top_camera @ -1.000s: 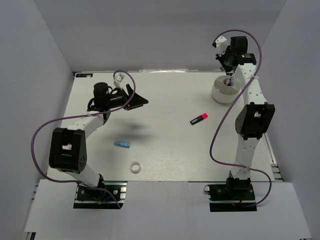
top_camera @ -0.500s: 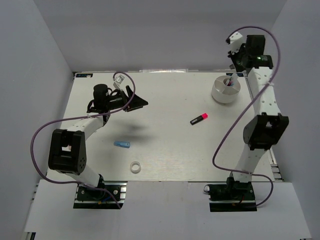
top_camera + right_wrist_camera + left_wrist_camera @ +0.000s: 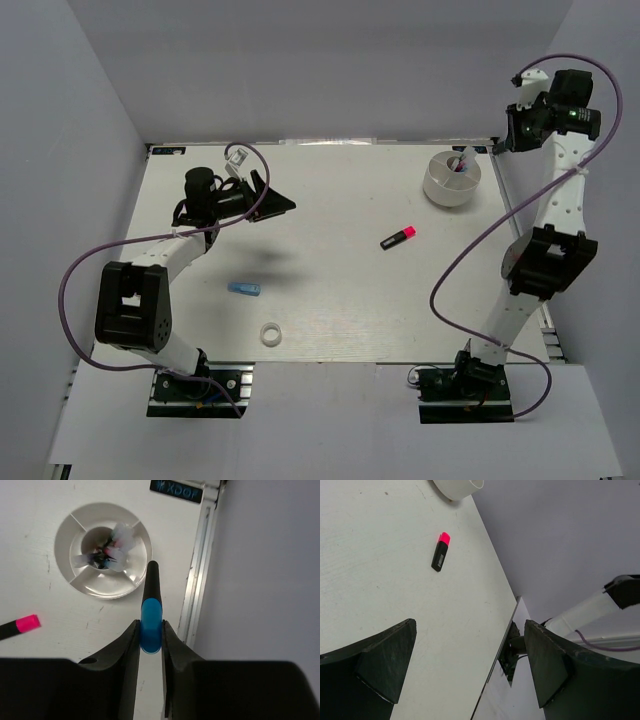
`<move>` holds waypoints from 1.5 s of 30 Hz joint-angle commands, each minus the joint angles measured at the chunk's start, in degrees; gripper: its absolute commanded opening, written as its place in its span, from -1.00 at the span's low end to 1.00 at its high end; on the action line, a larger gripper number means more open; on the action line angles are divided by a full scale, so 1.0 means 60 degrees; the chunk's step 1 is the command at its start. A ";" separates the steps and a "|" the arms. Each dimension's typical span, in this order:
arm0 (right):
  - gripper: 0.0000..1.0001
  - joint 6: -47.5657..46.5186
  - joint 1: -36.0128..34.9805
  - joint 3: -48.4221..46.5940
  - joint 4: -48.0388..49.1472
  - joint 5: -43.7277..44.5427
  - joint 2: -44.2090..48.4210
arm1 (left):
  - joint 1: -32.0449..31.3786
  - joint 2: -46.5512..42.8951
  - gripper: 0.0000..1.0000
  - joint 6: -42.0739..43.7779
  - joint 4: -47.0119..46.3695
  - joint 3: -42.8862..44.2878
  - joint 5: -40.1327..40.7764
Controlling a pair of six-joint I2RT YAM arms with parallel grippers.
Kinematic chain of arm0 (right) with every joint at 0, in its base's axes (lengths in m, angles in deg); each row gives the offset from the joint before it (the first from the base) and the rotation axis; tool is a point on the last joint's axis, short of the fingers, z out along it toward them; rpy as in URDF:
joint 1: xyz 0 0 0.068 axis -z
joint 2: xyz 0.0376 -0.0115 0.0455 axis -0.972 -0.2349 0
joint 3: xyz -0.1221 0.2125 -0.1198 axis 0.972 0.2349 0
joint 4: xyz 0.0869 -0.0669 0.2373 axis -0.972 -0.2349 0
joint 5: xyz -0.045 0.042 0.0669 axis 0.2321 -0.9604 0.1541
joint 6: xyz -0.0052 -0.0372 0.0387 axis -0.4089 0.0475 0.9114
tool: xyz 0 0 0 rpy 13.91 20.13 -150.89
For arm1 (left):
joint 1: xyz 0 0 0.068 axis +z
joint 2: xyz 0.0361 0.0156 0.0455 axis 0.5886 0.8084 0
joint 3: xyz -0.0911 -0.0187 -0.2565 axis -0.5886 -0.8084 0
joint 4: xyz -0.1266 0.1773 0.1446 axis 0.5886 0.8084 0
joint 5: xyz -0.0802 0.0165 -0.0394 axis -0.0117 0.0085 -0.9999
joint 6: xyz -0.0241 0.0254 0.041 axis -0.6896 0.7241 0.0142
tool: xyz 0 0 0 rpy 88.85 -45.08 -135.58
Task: Sort the stationery into containers
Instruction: Place the pen in the storage box.
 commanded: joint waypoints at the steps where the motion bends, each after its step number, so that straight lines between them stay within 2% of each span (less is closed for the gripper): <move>1: -1.00 0.0357 0.0387 -0.0711 -0.1133 -0.0731 -0.0600 | -0.0027 -0.0455 0.96 0.0070 -0.0099 -0.0113 0.0037; 13: -1.00 0.0576 0.0563 -0.0724 -0.0606 -0.1653 -0.1566 | -0.0027 -0.0192 0.96 -0.0092 -0.0143 -0.0084 -0.0022; 35: -1.00 0.0694 0.0095 -0.1398 0.0083 -0.1215 -0.2724 | -0.0027 0.0043 0.96 -0.0121 -0.0231 -0.0143 0.0007; 41: -1.00 0.0635 -0.0052 -0.1443 0.0127 -0.0937 -0.2988 | -0.0027 0.0087 0.96 0.0215 0.0486 0.0121 0.0300; 42: -0.99 0.0620 -0.0067 -0.1428 0.0127 -0.0879 -0.3003 | -0.0027 0.0116 0.96 0.0274 0.0530 0.0150 0.0300; 44: -0.85 0.0620 -0.0096 -0.1384 0.0156 -0.0762 -0.3017 | -0.0027 0.0116 0.96 0.0507 0.0647 0.0252 0.0329; 45: -0.69 0.0606 -0.0096 -0.1355 0.0156 -0.0732 -0.3032 | -0.0027 0.0116 0.96 0.0654 0.0778 0.0311 0.0388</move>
